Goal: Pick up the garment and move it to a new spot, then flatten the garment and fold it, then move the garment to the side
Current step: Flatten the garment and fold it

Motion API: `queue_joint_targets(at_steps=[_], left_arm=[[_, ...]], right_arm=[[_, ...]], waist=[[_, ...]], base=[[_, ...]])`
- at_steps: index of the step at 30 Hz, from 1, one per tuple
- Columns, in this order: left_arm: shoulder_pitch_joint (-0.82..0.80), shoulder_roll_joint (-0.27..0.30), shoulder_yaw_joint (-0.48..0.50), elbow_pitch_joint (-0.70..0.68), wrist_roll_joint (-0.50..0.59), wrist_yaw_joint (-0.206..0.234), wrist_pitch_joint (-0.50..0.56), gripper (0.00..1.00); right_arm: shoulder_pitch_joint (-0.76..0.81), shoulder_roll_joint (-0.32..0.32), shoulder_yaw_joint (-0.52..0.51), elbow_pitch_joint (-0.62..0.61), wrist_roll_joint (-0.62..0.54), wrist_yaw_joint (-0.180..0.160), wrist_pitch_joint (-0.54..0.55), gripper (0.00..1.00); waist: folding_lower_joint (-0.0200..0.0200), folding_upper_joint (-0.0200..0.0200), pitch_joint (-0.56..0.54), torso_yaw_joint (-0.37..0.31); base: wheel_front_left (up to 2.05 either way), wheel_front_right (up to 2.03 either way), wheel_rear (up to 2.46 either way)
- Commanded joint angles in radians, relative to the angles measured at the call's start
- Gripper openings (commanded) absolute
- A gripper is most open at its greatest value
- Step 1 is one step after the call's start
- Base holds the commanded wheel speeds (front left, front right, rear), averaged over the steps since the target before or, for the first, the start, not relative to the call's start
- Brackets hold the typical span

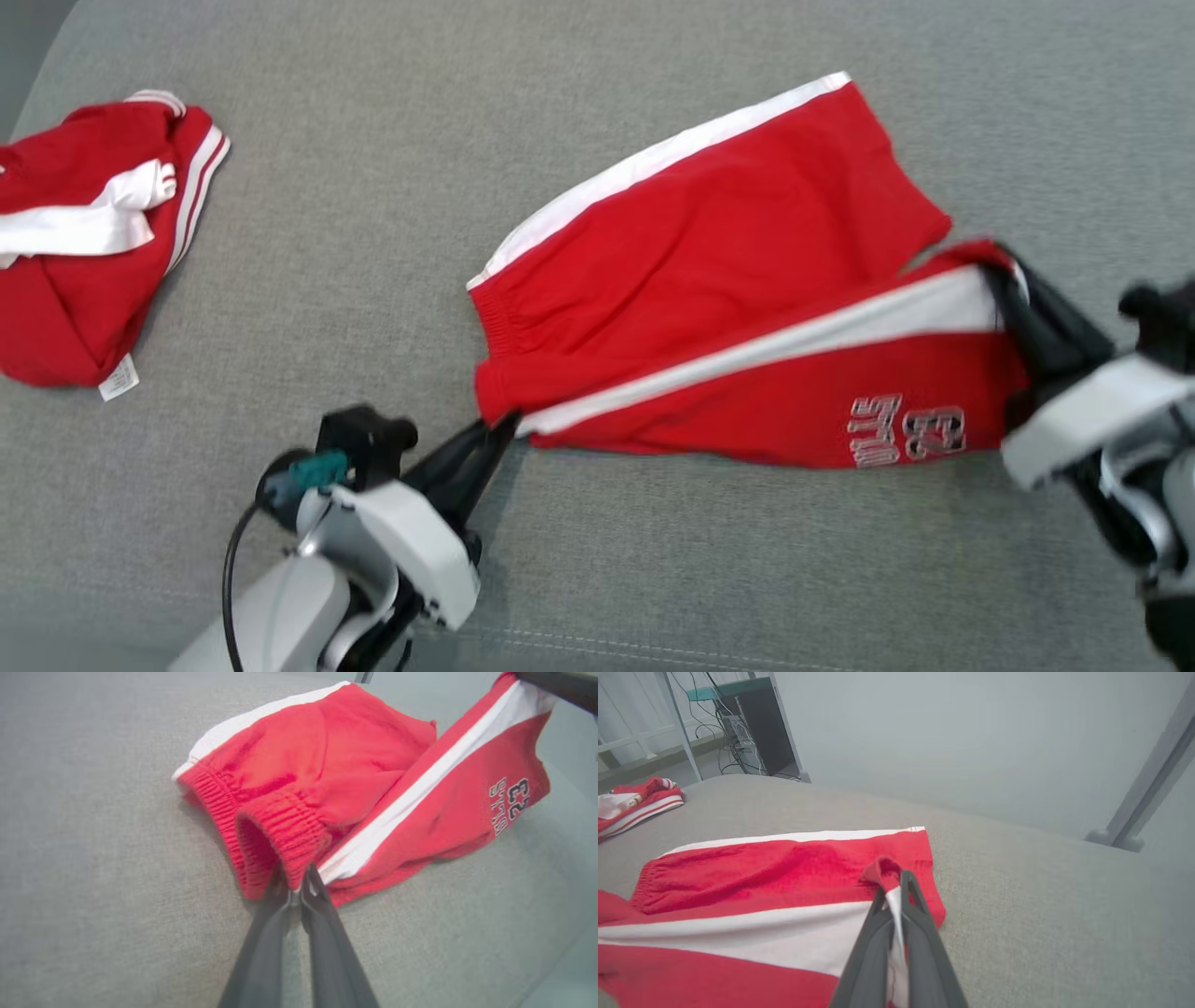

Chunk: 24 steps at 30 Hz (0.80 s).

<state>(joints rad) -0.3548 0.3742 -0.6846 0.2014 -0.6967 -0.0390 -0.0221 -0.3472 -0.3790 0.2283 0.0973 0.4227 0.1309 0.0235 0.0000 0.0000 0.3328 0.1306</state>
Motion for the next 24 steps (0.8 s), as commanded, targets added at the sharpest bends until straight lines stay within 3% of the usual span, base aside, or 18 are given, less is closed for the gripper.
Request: queue_joint_targets(at_steps=[1,10,21,22,23,24], left_arm=[[-0.057,0.023,0.045,-0.011,-0.006,-0.006,-0.005,0.00],[-0.275,-0.069,0.075,0.084,-0.065,-0.053,0.002,0.00],[-0.397,-0.175,0.081,0.239,-0.131,-0.081,-0.056,0.00],[-0.403,-0.182,0.080,0.246,-0.133,-0.082,-0.068,0.27],[-0.408,-0.188,0.074,0.254,-0.134,-0.084,-0.071,0.67],[-0.412,-0.192,0.069,0.260,-0.134,-0.085,-0.080,1.00]], right_arm=[[-0.049,-0.032,0.028,-0.005,-0.002,0.000,0.006,0.00],[-0.481,-0.098,0.228,0.254,0.063,0.000,0.040,0.00],[-0.743,-0.116,0.444,0.543,0.164,0.000,-0.016,0.00],[-0.756,-0.117,0.458,0.561,0.174,0.000,-0.029,0.15],[-0.767,-0.116,0.469,0.580,0.186,0.000,-0.041,0.44],[-0.777,-0.115,0.482,0.596,0.196,0.000,-0.055,1.00]], waist=[[0.0000,0.0000,0.029,0.026],[0.0000,0.0000,0.122,0.082],[0.0000,0.0000,0.190,0.137],[0.0000,0.0000,0.192,0.141],[0.0000,0.0000,0.194,0.145],[0.0000,0.0000,0.195,0.147]], base=[[0.00,0.00,0.00],[0.00,0.00,0.00],[0.00,0.00,0.00],[0.00,0.00,0.00],[0.00,0.00,0.00],[0.00,0.00,0.00]])
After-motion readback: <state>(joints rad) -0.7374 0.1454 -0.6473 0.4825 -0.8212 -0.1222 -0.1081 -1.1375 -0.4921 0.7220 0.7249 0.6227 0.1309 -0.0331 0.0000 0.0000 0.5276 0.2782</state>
